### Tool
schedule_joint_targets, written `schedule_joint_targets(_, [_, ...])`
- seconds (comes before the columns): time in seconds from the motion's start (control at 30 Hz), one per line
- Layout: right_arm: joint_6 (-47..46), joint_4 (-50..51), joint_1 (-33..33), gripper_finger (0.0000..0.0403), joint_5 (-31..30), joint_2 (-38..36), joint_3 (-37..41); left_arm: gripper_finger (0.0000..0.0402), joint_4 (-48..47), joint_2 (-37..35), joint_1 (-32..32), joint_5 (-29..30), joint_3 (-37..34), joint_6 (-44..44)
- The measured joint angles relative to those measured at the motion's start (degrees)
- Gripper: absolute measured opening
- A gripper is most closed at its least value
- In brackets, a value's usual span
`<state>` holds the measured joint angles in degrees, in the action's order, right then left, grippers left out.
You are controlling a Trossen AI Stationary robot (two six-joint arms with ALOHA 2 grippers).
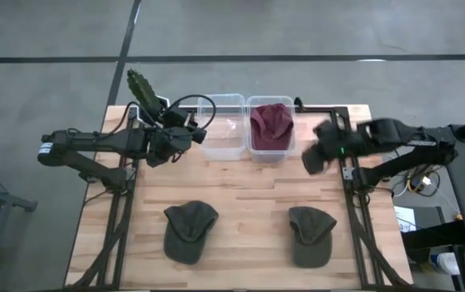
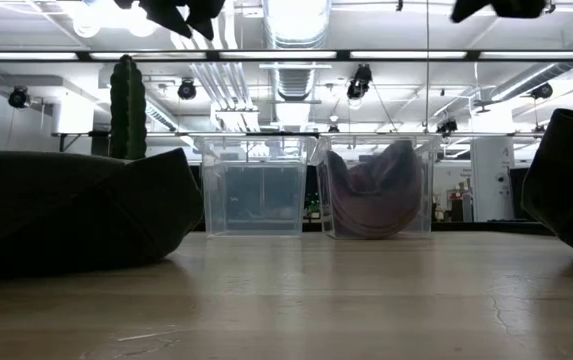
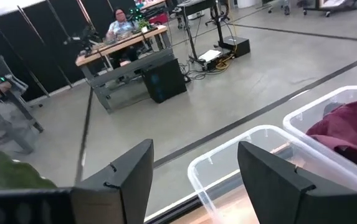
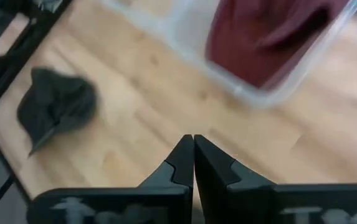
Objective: Pick & Place hat
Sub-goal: Put the right black cap into the left transparent bin
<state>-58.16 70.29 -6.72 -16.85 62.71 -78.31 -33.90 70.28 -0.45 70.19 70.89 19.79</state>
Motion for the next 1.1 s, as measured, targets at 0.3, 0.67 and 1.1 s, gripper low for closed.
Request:
schedule_joint_targets(0.3, [-23.8,0.29,-19.45,0.0008,-2.64,-1.08,10.19,0.0225,-0.01,0.02,-1.77,-12.23,0.0,2.26])
schedule_joint_targets(0.67, [-53.16,-2.04,-42.34,0.0009,-2.33,-0.71,18.88,0.0225,0.38,0.02,-13.09,-17.85,-1.55,7.94])
schedule_joint_targets(1.1, [-69.42,-2.15,-53.33,0.0009,2.2,-0.74,23.6,0.0225,16.41,0.07,-20.76,-18.35,-9.33,13.49])
